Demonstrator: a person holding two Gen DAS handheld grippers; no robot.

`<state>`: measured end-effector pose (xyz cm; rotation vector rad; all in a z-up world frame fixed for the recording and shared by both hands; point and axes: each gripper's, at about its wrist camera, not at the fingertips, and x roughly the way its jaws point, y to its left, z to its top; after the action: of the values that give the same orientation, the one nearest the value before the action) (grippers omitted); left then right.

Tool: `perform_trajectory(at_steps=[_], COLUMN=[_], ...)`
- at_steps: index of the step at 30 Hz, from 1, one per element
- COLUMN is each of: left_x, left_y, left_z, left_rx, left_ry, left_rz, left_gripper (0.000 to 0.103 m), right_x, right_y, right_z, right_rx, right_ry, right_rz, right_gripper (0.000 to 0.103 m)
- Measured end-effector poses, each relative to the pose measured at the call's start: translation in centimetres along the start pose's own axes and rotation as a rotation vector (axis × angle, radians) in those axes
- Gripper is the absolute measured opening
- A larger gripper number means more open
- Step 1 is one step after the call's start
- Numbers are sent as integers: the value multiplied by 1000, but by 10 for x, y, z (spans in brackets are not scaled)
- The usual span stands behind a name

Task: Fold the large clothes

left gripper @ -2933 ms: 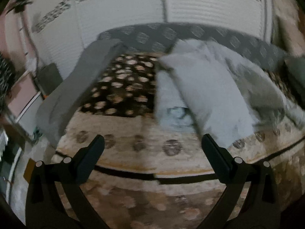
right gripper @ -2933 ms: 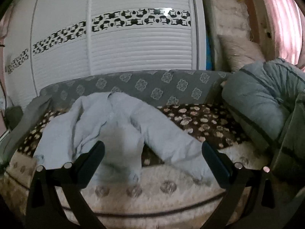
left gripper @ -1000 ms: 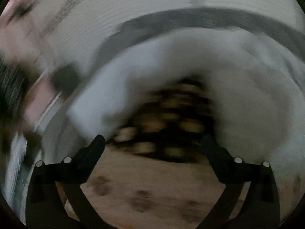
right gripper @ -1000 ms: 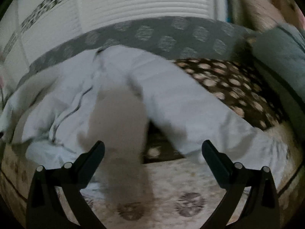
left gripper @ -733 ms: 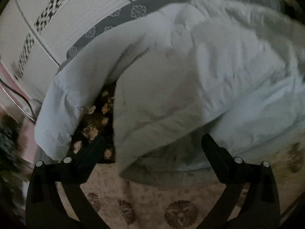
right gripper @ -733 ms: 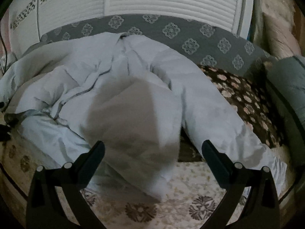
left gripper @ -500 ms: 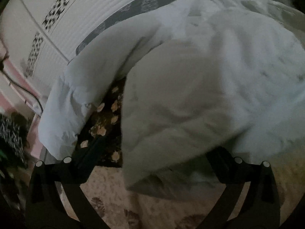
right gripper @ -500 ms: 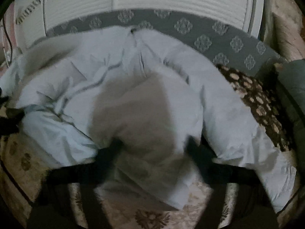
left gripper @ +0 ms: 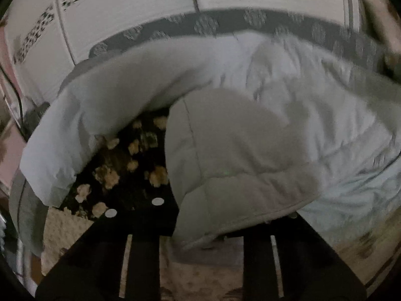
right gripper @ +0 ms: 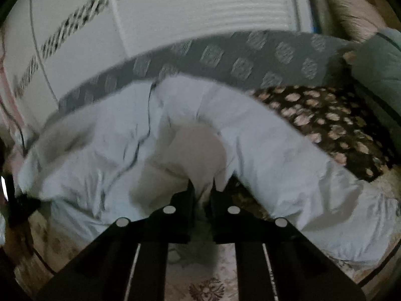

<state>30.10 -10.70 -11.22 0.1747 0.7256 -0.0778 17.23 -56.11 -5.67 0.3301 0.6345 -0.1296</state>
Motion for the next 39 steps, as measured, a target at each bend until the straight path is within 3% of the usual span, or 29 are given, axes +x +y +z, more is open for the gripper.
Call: perform_trajectory(at_steps=[5, 8, 10, 13, 16, 19, 20, 21, 22, 23, 24, 25, 28, 32, 39], left_x=[-25, -37, -45, -50, -62, -83, -91, -106, -116, -122, -129, -138, -138, -101, -43], left_y=[30, 38, 47, 49, 61, 71, 70, 75, 76, 72, 69, 69, 56, 31, 12], left_z=[25, 23, 22, 5, -18, -34, -27, -31, -29, -26, -25, -26, -27, -27, -51], left_rx=[-178, -230, -282, -387, -447, -495, -485, -454, -423, -398, -382, -366, -259, -120, 8], left_ry=[-10, -16, -16, 12, 69, 98, 72, 51, 33, 9, -21, -48, -45, 8, 80], left_rz=[-137, -162, -180, -198, -183, -136, -111, -90, -69, -53, -29, -5, -2, 33, 36], left_gripper=[19, 19, 19, 19, 15, 15, 15, 27, 56, 71, 93, 100, 100, 100, 100], right_x=[-39, -66, -85, -130, -138, -131, -128, -126, -125, -120, -114, -109, -81, -37, 21], right_y=[-24, -27, -31, -61, -81, -76, -70, -61, -52, -42, -32, -27, -10, -4, 12], right_z=[2, 2, 0, -15, -30, -29, -27, -26, -26, -27, -28, -30, -39, -52, -76], right_rx=[140, 161, 172, 268, 279, 263, 234, 195, 157, 112, 70, 44, -49, -94, -191], right_ry=[-61, -98, -125, -196, -116, -32, -16, -7, -2, -1, 3, 19, 102, 186, 287], right_rz=[53, 66, 63, 15, -21, 34, 26, 0, -26, -39, -39, -40, -57, -94, -112], right_gripper=[9, 7, 0, 0, 0, 5, 8, 39, 87, 99, 100, 100, 100, 100, 100])
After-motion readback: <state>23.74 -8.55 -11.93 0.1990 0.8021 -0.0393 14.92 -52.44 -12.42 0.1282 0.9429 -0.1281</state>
